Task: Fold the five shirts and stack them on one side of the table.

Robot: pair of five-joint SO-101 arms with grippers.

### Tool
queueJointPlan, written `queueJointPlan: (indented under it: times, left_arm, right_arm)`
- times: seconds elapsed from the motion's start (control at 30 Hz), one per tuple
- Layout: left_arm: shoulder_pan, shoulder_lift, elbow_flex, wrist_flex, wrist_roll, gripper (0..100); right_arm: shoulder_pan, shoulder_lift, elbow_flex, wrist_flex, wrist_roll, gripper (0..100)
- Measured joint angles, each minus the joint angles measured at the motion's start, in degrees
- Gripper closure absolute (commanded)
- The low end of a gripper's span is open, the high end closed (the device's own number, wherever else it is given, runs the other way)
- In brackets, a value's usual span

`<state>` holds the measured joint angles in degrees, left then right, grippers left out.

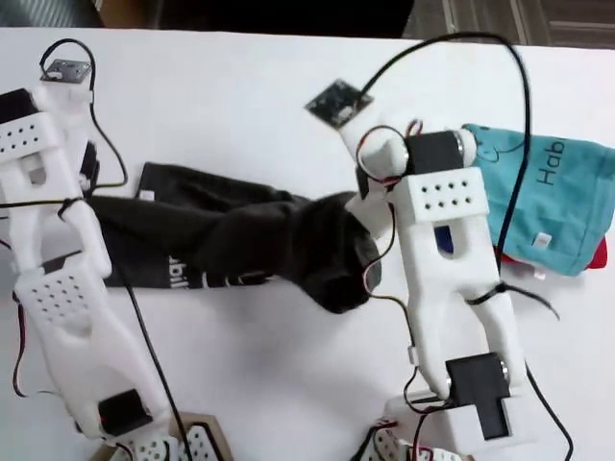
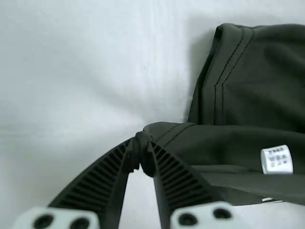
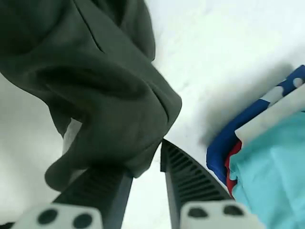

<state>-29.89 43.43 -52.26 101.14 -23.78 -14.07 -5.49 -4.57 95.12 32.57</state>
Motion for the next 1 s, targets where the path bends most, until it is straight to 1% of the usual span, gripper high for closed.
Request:
queueJointPlan:
  times: [0.07,0.13,0.33,0.5,0.67,0.83,0.93,1.0]
  left_arm:
    - [0.00,0.09,0.00,0.00,0.00,97]
    - [0.00,0.09,0.00,0.00,0.00,97]
    - [0.00,0.09,0.00,0.00,0.00,97]
    - [0.00,0.09,0.00,0.00,0.00,97]
    - [0.00,0.09,3.43,-1.49,0.00,97]
    - [-0.09,0.09,9.14,-5.27,0.00,97]
    - [-0.09,0.09,9.67,-5.98,0.00,97]
    - [-0.09,0.09,9.67,-6.07,0.00,97]
  right_arm:
    - [-0.35,0.00,-0.09,0.18,-1.49,93.3]
    - [-2.73,0.00,1.23,0.53,-2.20,93.3]
    - [-14.68,0.00,10.90,-1.05,-2.55,93.3]
    - [-22.33,0.00,13.10,-4.22,-3.60,93.2]
    - [-25.49,0.00,15.65,-10.73,-5.80,93.2]
    - [-31.03,0.00,23.74,-16.79,-5.80,93.2]
    - [-35.08,0.00,30.59,-18.11,-5.80,93.2]
    - [-37.19,0.00,33.49,-18.20,-3.96,93.2]
